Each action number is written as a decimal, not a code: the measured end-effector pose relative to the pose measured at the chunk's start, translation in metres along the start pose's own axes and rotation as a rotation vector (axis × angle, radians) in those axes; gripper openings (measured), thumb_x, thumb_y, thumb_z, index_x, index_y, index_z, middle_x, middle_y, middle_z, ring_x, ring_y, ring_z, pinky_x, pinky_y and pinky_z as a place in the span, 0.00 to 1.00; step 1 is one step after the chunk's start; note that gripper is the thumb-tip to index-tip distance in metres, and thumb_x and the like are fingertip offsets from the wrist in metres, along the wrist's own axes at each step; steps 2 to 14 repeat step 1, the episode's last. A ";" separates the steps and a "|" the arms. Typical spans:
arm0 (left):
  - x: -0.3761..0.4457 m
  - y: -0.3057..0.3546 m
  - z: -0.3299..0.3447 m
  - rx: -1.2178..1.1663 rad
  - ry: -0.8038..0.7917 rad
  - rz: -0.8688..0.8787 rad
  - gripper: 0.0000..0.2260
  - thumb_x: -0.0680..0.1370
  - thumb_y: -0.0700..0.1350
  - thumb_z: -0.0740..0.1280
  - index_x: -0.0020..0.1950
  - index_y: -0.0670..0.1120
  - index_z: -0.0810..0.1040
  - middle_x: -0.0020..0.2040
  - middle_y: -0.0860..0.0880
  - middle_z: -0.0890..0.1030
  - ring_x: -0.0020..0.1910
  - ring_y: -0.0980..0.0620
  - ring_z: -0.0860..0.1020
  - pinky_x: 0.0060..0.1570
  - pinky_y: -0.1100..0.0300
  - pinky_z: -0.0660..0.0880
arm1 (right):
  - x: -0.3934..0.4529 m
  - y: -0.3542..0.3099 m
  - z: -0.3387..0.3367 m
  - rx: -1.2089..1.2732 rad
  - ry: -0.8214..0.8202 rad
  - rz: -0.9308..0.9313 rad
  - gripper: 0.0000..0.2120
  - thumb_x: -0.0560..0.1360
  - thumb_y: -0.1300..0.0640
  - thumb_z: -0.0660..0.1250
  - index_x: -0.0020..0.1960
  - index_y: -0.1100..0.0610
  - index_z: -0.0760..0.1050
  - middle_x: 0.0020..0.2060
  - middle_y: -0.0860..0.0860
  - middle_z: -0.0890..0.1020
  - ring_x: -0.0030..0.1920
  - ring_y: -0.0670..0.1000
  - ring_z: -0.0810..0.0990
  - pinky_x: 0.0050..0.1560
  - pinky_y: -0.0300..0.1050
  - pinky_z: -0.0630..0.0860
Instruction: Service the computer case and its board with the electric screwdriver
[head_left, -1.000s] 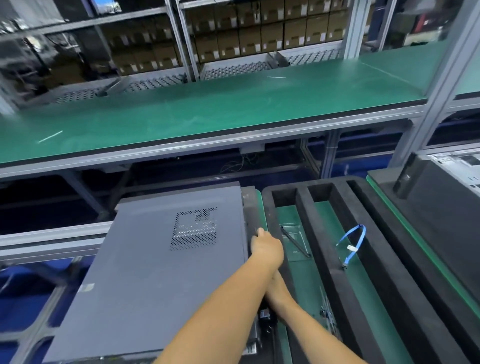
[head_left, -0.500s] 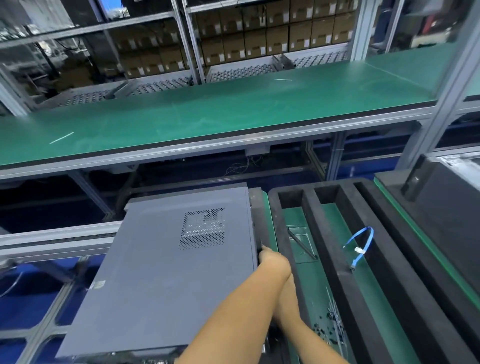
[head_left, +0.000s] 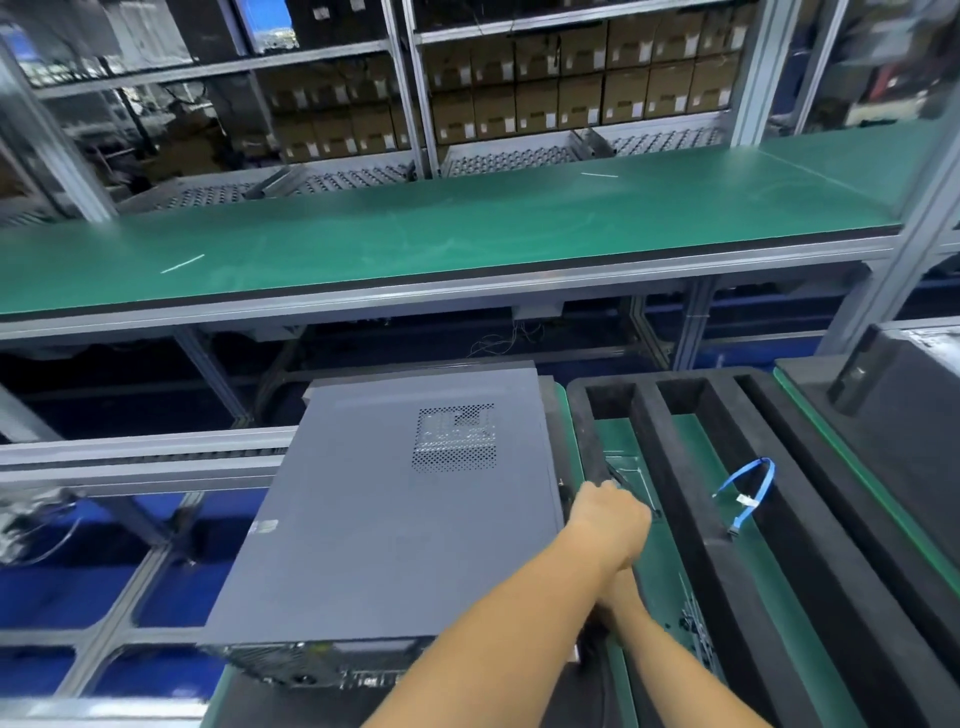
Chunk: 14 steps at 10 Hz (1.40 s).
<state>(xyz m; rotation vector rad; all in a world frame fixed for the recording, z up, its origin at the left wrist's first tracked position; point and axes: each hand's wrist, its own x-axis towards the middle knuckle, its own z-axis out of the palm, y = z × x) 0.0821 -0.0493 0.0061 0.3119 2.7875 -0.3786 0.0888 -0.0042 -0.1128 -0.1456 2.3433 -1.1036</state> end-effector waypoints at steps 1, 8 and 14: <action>-0.034 -0.005 -0.015 -0.106 0.121 0.071 0.07 0.77 0.39 0.60 0.52 0.42 0.74 0.51 0.43 0.77 0.51 0.44 0.72 0.44 0.52 0.65 | -0.002 -0.002 0.002 -0.021 0.007 -0.023 0.18 0.79 0.70 0.63 0.37 0.51 0.66 0.38 0.44 0.70 0.49 0.48 0.69 0.36 0.25 0.67; -0.034 -0.005 -0.015 -0.106 0.121 0.071 0.07 0.77 0.39 0.60 0.52 0.42 0.74 0.51 0.43 0.77 0.51 0.44 0.72 0.44 0.52 0.65 | -0.002 -0.002 0.002 -0.021 0.007 -0.023 0.18 0.79 0.70 0.63 0.37 0.51 0.66 0.38 0.44 0.70 0.49 0.48 0.69 0.36 0.25 0.67; -0.034 -0.005 -0.015 -0.106 0.121 0.071 0.07 0.77 0.39 0.60 0.52 0.42 0.74 0.51 0.43 0.77 0.51 0.44 0.72 0.44 0.52 0.65 | -0.002 -0.002 0.002 -0.021 0.007 -0.023 0.18 0.79 0.70 0.63 0.37 0.51 0.66 0.38 0.44 0.70 0.49 0.48 0.69 0.36 0.25 0.67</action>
